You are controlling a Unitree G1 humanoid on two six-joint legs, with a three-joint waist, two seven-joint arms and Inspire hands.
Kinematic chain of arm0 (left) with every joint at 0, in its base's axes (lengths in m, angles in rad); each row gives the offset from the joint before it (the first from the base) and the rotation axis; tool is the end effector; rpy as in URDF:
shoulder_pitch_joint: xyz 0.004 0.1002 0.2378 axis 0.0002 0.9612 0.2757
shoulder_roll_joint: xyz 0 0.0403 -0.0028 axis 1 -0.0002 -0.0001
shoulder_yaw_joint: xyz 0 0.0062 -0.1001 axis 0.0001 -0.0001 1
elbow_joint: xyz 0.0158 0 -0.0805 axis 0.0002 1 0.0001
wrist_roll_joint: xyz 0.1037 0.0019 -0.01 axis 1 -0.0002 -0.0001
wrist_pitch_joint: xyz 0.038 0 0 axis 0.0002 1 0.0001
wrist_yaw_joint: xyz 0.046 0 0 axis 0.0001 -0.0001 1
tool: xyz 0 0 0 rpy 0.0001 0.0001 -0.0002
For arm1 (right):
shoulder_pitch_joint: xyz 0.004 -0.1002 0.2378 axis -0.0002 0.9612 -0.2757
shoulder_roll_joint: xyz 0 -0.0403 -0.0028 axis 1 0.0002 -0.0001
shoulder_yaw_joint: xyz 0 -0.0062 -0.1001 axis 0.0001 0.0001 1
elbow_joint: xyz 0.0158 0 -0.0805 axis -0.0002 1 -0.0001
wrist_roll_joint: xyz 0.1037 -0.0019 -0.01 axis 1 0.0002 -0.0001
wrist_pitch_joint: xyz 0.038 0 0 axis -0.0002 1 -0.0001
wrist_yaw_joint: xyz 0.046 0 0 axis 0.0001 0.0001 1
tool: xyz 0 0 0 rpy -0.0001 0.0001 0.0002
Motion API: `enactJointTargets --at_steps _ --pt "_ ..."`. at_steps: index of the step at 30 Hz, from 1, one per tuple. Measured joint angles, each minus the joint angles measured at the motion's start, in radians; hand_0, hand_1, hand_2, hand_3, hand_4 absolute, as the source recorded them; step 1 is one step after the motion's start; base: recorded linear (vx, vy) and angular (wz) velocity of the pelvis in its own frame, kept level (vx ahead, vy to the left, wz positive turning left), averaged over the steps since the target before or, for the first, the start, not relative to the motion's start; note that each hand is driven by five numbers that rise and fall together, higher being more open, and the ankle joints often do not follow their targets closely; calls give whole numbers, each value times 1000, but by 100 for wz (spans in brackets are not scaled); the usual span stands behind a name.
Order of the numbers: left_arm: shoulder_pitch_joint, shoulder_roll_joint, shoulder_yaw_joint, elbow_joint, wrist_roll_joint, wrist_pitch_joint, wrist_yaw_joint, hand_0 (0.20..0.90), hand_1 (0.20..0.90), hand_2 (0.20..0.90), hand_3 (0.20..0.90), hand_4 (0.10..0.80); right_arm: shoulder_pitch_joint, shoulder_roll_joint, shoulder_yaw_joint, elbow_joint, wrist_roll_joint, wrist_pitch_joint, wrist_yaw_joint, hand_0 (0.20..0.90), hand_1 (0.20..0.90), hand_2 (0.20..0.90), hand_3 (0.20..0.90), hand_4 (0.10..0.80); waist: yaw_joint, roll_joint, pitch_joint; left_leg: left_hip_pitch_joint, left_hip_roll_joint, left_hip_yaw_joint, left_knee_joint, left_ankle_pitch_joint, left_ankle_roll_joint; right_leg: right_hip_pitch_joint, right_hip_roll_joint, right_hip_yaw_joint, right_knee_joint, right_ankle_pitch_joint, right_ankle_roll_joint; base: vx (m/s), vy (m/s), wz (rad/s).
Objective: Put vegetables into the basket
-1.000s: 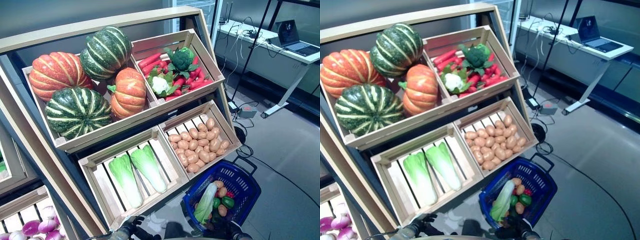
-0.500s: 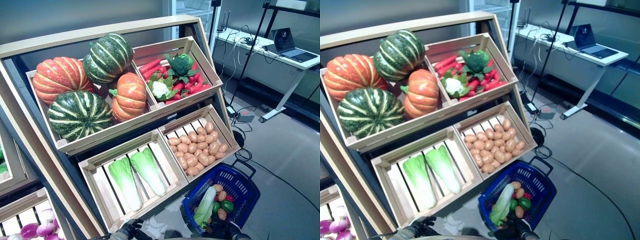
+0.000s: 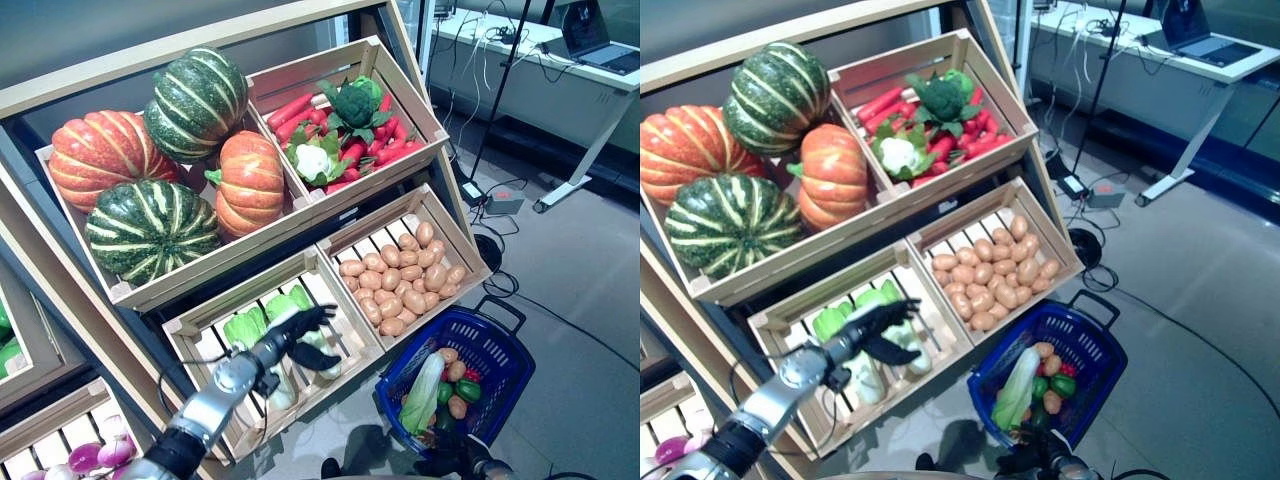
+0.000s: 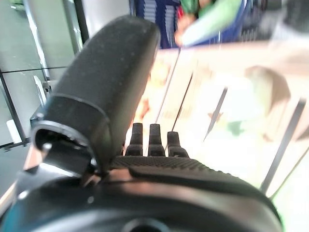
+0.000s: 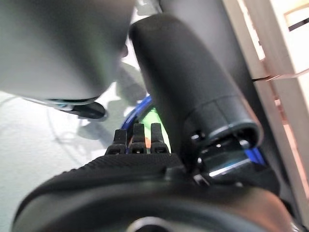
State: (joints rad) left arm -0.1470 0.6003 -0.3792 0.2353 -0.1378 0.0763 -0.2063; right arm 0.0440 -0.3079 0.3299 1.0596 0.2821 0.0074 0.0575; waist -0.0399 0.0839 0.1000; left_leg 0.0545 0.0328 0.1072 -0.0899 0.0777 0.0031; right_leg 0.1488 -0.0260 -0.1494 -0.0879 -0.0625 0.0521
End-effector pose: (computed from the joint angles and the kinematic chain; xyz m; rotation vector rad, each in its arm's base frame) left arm 0.2218 0.2131 0.0308 0.5052 0.3390 -0.4537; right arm 0.0818 -0.2245 -0.1088 -0.1598 1.1473 0.0238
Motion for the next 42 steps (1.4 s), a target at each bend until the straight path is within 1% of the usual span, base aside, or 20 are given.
enactJointTargets --at_steps 2,6,11,13,14,16,17,19,20,21,22,26,29,32,33,34,35,38,40,42 --pt "2 35 22 2 46 -3 4 900 900 900 900 800 -1 -2 -2 -1 0 -20 0 900 900 900 900 800 2 1 17 -1 0 -16 0 2 -4 2 1 -4 0 0 -1 -15 -10 10" --pt "2 89 27 4 140 -23 28 900 900 900 900 800 -6 -4 -2 2 0 -42 0 900 900 900 900 800 15 1 50 -19 1 -32 1 8 -9 -11 4 -22 7 -1 -2 -55 -16 15" --pt "-18 163 27 33 280 -71 133 900 900 900 900 800 -50 -17 0 17 4 -74 0 900 900 900 900 800 28 8 109 -93 7 -53 40 19 -14 -80 9 -35 58 -9 -11 -127 -26 13" --pt "-52 188 26 59 348 -85 180 900 900 900 900 800 -81 -32 1 19 12 -77 0 900 900 900 900 800 28 17 155 -139 10 -66 75 22 -17 -125 14 -49 100 -17 -14 -207 -23 20" --pt "-78 226 24 61 395 -94 214 900 900 900 900 800 -114 -39 1 14 40 -83 0 900 900 900 900 800 28 14 187 -198 12 -75 118 25 -23 -193 4 -50 175 -42 -22 -126 -6 15" --pt "-118 268 16 68 465 -97 235 900 900 900 900 800 -145 -46 0 18 49 -85 -1 900 900 900 900 800 30 17 221 -242 18 -75 138 27 -25 -262 7 -53 254 -67 -28 -147 1 11" --pt "-157 312 -1 81 535 -112 256 900 900 900 900 800 -169 -48 -2 14 62 -97 -1 900 900 900 900 800 31 11 260 -262 18 -75 158 28 -26 -304 -1 -51 323 -93 -33 -140 7 4" --pt "-199 356 -37 100 609 -113 297 900 900 900 900 800 -191 -53 2 6 80 -108 -1 900 900 900 900 800 30 1 285 -299 12 -71 180 32 -32 -374 -16 -44 413 -127 -38 -168 2 1" --pt "-246 404 -74 99 662 -117 330 900 900 900 900 800 -218 -66 4 -10 80 -127 0 900 900 900 900 800 29 -7 310 -347 8 -70 203 32 -36 -445 -26 -40 490 -149 -46 -151 -9 1" --pt "-269 419 -90 98 687 -117 345 900 900 900 900 800 -234 -71 6 -10 80 -132 0 900 900 900 900 800 29 -9 319 -374 7 -70 221 31 -39 -477 -30 -40 518 -156 -51 -126 -16 2" --pt "-312 434 -102 99 730 -120 379 900 900 900 900 800 -268 -79 3 -9 82 -137 0 900 900 900 900 800 29 -9 351 -412 6 -70 247 32 -41 -523 -33 -40 561 -162 -58 -106 -25 2" --pt "-377 430 -129 101 765 -136 469 900 900 900 900 800 -298 -81 7 -44 92 -142 -1 900 900 900 900 800 21 -26 384 -487 20 -62 316 24 -48 -597 -34 -44 635 -176 -81 -98 -3 -1" --pt "-438 420 -200 161 838 -160 558 900 900 900 900 800 -335 -82 37 -47 121 -137 -2 900 900 900 900 800 1 -39 397 -533 32 -53 366 14 -53 -641 -32 -43 677 -183 -92 -78 52 -6" --pt "-492 419 -256 205 902 -180 616 900 900 900 900 800 -348 -91 39 -62 124 -135 -2 900 900 900 900 800 -2 -38 401 -568 36 -37 405 4 -52 -681 -32 -29 710 -186 -96 -57 74 -14" --pt "-495 418 -257 211 913 -182 627 900 900 900 900 800 -352 -91 43 -64 124 -134 -3 900 900 900 900 800 -5 -38 402 -571 37 -36 409 3 -52 -684 -31 -27 712 -186 -96 -74 100 -9" --pt "-526 418 -290 247 943 -185 670 900 900 900 900 800 -357 -95 46 -68 124 -134 -4 900 900 900 900 800 -9 -38 403 -585 36 -34 436 -5 -50 -695 -33 -24 731 -189 -97 -66 85 -6" --pt "-540 418 -296 262 960 -189 683 900 900 900 900 800 -361 -98 45 -70 124 -133 -4 900 900 900 900 800 -8 -38 403 -593 37 -32 448 -13 -51 -704 -34 -21 741 -192 -97 -69 99 -10" --pt "-586 419 -303 324 1025 -197 818 900 900 900 900 800 -383 -125 44 -85 128 -134 -22 900 900 900 900 800 -9 -40 405 -647 36 -13 495 -22 -41 -773 -44 3 796 -198 -94 -63 96 -11" --pt "-599 419 -303 335 1046 -204 851 900 900 900 900 800 -396 -131 43 -85 136 -134 -25 900 900 900 900 800 -17 -40 408 -666 34 -11 520 -28 -39 -790 -49 8 817 -201 -92 -43 62 -3" --pt "-631 418 -326 340 1080 -217 874 900 900 900 900 800 -408 -131 42 -86 154 -131 -26 900 900 900 900 800 -25 -41 408 -696 35 -14 556 -44 -33 -815 -51 9 847 -214 -93 -33 56 0"
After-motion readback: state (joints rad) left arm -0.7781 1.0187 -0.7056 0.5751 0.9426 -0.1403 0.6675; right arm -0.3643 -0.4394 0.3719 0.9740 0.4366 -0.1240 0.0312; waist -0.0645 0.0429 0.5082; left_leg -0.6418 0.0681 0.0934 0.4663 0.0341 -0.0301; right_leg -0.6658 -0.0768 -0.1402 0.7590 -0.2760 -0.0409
